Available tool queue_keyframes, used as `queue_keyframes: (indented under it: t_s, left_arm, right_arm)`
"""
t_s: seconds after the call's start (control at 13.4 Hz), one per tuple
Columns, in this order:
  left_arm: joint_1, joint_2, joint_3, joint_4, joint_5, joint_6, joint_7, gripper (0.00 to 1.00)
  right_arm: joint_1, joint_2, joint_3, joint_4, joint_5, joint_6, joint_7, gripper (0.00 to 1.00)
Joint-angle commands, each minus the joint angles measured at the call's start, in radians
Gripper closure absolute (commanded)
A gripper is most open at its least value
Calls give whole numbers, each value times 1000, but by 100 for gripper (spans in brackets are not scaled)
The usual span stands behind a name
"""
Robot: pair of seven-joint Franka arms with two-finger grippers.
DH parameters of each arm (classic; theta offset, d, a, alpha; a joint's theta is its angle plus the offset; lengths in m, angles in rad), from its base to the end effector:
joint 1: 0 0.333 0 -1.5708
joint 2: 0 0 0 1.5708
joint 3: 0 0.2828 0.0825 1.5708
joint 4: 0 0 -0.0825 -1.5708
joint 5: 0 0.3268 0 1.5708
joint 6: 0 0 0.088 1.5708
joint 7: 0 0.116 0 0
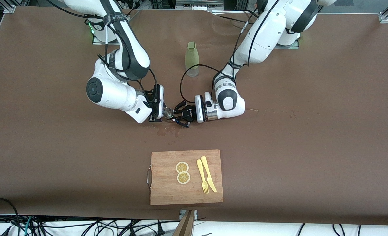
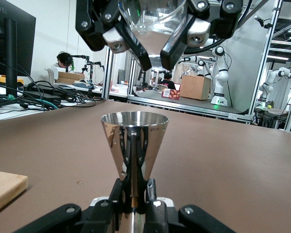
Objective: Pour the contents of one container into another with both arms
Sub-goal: 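Tilt the beaker with the right gripper, pouring liquid into the jigger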
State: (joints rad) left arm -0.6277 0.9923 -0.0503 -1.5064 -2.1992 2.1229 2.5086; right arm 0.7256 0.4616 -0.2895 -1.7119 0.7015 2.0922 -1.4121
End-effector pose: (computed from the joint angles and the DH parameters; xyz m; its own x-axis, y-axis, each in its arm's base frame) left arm 0.4840 -0.4371 0.1187 0.1634 -0.0661 0.9843 -0.9759 -0.1571 0.1515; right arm 0.5218 0.3020 0.3259 0.1051 0.9052 0.4117 0.9818 -0.0286 -0.1878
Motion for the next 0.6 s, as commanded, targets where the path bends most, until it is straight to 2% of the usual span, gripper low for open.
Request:
queue_keyframes:
  t_s: [0.0, 0.52]
  left_arm:
    - [-10, 16, -2, 29, -39, 32, 59, 100]
    - [-10, 20, -2, 32, -39, 32, 59, 100]
  right_arm:
    - [8, -15, 0, 2, -23, -15, 25, 81]
    - [12, -15, 16, 8, -86, -15, 102, 81]
